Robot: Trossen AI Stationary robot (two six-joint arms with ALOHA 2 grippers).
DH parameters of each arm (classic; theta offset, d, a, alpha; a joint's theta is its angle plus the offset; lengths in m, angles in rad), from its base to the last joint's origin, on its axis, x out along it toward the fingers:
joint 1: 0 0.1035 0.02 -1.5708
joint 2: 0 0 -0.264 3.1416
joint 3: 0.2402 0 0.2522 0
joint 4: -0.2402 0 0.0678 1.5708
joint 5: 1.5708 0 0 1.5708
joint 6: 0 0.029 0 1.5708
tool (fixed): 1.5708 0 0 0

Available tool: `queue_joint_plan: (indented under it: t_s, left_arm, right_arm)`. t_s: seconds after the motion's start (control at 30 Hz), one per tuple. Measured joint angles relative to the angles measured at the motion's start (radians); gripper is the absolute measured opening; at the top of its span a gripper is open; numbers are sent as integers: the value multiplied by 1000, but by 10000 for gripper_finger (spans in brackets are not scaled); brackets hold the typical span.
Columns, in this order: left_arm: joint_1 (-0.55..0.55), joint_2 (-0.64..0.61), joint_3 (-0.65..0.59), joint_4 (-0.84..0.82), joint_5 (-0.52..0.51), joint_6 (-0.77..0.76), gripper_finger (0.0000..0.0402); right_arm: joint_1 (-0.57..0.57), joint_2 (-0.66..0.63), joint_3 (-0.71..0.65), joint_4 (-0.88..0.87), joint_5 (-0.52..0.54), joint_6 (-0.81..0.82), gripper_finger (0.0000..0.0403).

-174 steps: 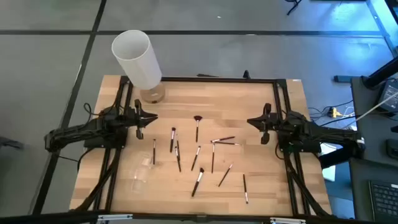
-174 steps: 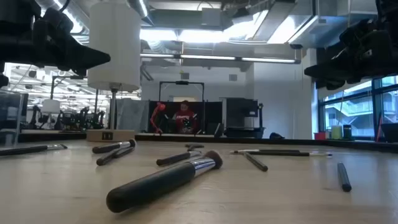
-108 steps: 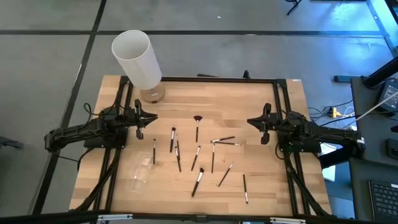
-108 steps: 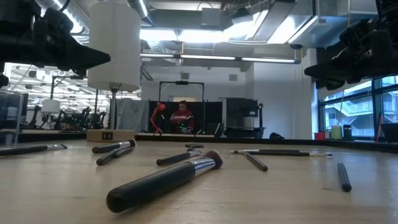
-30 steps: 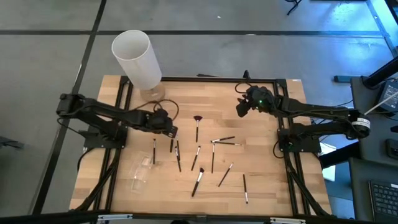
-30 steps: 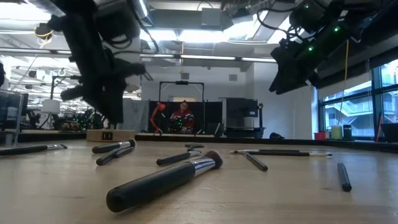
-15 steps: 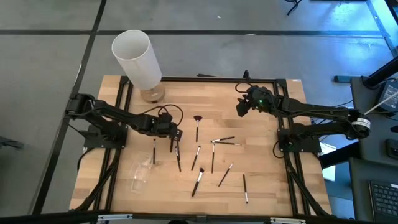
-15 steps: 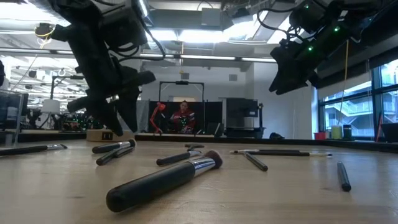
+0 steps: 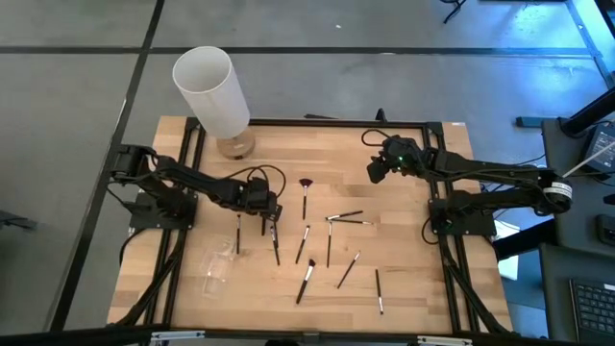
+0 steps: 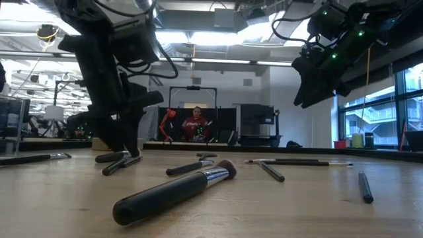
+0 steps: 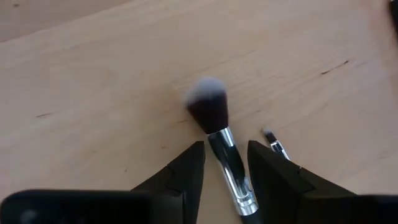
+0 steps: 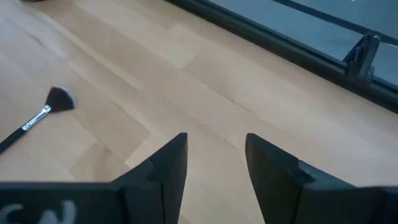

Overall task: Put items in baskets/containers
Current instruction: Put the black blush brush into the transparent organizer

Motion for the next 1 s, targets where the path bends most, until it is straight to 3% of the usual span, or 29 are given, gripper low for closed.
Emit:
queue_joint_plan:
  t_s: [0.37, 0.6, 0.77, 1.0]
  left_arm:
    - [65, -6, 1, -50, 80, 73, 49]
    - [70, -26, -4, -48, 72, 84, 59]
    - [46, -141, -5, -65, -25, 81, 64]
    - [-101, -385, -5, -109, -294, 23, 50]
  right_arm:
    - [0, 0, 0, 91, 3, -54, 162]
    - [-5, 1, 0, 142, 4, -83, 162]
    - [-5, 1, 0, 195, 3, -110, 162]
    - [-5, 1, 0, 215, 12, -135, 162]
